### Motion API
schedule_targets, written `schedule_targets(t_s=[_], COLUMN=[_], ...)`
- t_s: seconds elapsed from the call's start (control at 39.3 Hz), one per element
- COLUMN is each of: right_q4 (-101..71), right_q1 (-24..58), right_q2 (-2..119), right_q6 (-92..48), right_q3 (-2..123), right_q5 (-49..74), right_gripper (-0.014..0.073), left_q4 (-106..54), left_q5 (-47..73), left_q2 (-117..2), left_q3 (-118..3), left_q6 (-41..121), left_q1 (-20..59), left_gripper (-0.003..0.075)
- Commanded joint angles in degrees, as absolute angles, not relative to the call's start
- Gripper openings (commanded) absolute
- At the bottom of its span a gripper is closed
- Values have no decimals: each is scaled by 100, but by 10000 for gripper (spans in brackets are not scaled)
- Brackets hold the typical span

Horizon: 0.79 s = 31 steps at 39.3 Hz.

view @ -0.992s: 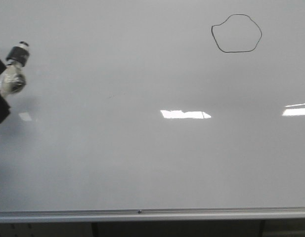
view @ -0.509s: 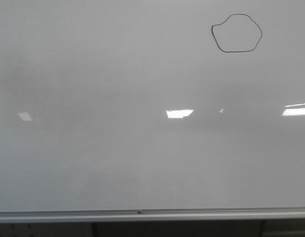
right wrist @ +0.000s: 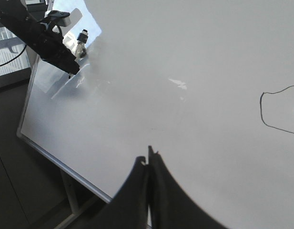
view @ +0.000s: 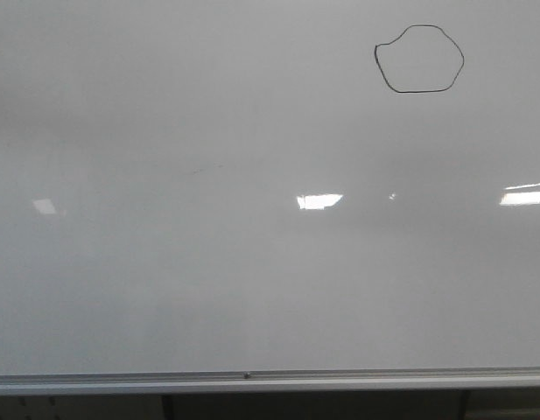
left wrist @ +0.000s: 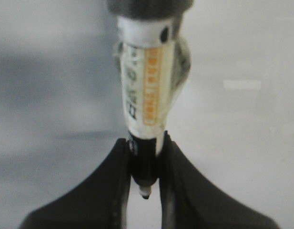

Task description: Write number 0 on whiteboard

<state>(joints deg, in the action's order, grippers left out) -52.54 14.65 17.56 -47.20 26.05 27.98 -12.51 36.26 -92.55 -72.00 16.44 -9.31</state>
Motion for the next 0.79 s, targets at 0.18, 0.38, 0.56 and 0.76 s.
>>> schedule_targets(t_s=[0.18,0.38,0.56,0.76], right_q4=[-5421,-5421,-5421,-5421], right_q1=[1437,1437,1437,1437], right_q2=[1804,1815,1815,1815], right_q6=[-4774,-4774,-4774,-4774], right_q3=[2740,2740,2740,2740], right_q5=[2494,2493,2493,2486], right_gripper=[-69,-69,-69,-69], left_q4=[-1298,-1309,-1309,-1309], left_q5=[3426,3475,3484,3601], left_q2=[-9491,-9572,-9572,-9572], left_q3=[-7789,-7788,-7788,-7788], left_q6=[1594,1594,1607,1607], left_q1=[-936,-936,-936,-936], left_gripper=[-20,-18,129,559])
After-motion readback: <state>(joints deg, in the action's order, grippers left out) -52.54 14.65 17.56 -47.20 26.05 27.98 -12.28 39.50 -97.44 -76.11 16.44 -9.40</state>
